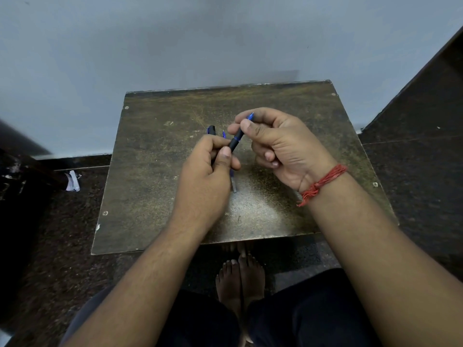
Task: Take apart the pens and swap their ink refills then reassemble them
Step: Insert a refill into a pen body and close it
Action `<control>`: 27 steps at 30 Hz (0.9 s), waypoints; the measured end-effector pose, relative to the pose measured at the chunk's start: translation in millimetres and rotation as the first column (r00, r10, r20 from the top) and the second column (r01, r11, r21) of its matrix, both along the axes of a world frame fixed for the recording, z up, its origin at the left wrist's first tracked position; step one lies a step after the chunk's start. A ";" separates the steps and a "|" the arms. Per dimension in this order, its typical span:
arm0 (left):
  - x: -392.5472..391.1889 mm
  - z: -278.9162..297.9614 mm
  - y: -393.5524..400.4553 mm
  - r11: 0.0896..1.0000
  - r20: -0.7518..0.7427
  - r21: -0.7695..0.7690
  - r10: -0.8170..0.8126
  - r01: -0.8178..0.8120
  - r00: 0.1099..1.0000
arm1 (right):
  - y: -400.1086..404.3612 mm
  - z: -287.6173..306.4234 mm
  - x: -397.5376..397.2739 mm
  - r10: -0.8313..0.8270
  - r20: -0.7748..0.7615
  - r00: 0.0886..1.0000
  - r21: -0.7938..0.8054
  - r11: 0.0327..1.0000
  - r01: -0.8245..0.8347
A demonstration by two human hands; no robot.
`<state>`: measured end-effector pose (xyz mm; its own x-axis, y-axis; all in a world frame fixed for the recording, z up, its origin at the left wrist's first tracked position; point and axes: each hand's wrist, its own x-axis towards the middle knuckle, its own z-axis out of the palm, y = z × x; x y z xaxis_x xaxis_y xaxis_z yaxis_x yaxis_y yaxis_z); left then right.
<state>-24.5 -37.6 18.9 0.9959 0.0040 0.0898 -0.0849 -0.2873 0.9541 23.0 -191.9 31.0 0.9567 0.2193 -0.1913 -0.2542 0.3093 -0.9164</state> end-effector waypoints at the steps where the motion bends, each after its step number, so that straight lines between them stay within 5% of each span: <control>1: -0.5 0.0 -0.6 1.000 -0.001 -0.001 -0.004 0.004 1.000 | 1.3 -0.6 0.4 -0.017 -0.001 1.000 -0.009 1.000 0.017; 14: 0.9 -0.7 0.0 0.999 0.001 -0.030 0.014 -0.014 1.000 | -1.7 -0.4 0.0 -0.024 0.002 1.000 0.046 0.999 0.024; 27: 0.5 -1.5 0.4 1.000 0.001 -0.022 0.011 -0.011 1.000 | 8.9 -1.3 -2.1 -0.110 0.003 0.994 -0.059 0.992 0.110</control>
<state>-24.1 -37.2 17.4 0.9957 0.0172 0.0906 -0.0828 -0.2668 0.9602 20.9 -182.9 29.7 0.9744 0.1008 -0.2011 -0.2218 0.2805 -0.9339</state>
